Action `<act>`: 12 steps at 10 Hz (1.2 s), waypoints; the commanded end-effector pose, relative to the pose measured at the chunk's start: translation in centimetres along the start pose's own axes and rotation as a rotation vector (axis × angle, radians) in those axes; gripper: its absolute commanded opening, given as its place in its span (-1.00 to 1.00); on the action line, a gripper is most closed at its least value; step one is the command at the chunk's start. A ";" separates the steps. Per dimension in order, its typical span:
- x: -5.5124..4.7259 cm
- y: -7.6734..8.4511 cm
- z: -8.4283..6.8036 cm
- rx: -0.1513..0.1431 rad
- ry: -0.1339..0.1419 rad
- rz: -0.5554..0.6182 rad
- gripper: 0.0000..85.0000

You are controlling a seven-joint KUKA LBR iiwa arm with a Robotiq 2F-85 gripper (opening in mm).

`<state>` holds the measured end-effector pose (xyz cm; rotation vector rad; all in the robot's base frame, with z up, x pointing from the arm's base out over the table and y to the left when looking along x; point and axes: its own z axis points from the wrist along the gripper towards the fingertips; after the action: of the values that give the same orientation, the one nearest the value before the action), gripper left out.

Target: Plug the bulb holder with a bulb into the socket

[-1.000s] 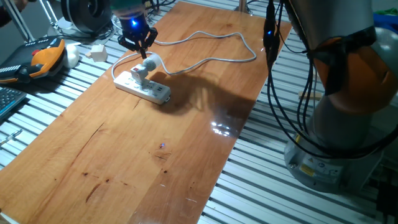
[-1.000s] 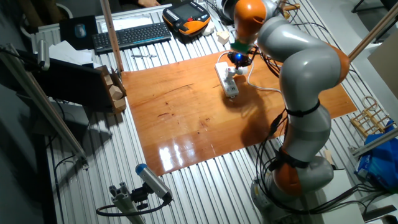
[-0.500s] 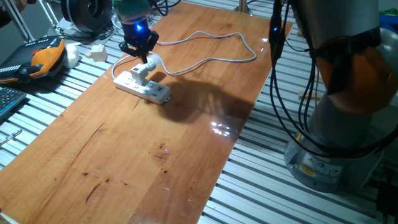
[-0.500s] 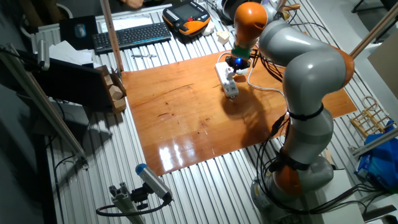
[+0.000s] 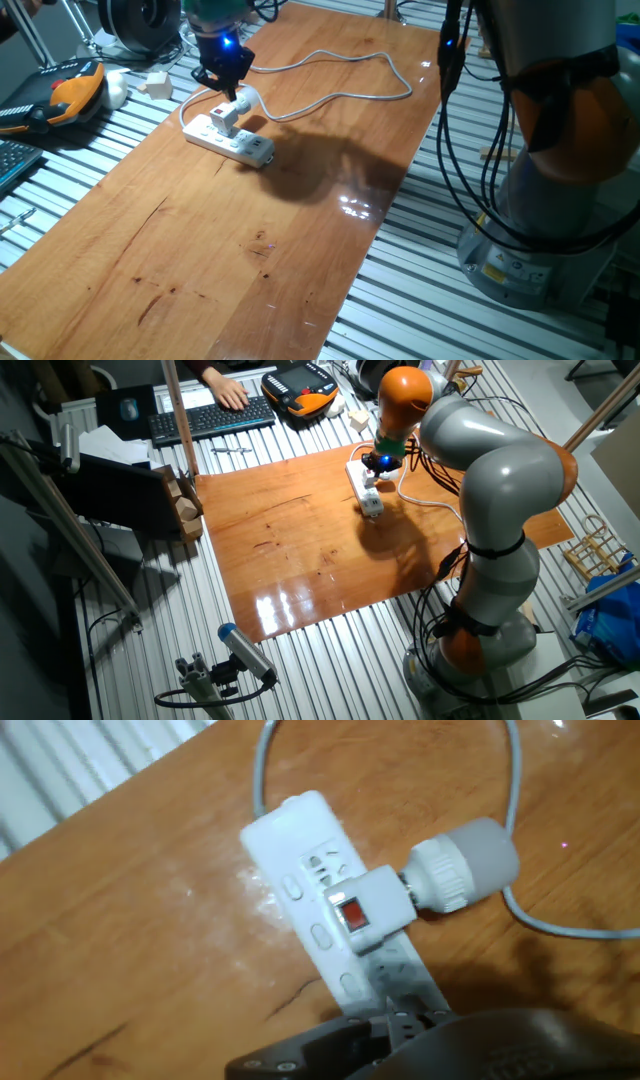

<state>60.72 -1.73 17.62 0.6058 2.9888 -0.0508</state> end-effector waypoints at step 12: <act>0.0 0.4 -0.4 -0.067 -0.025 -0.566 -1.00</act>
<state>60.81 -1.34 18.00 -0.0308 3.0256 -0.0100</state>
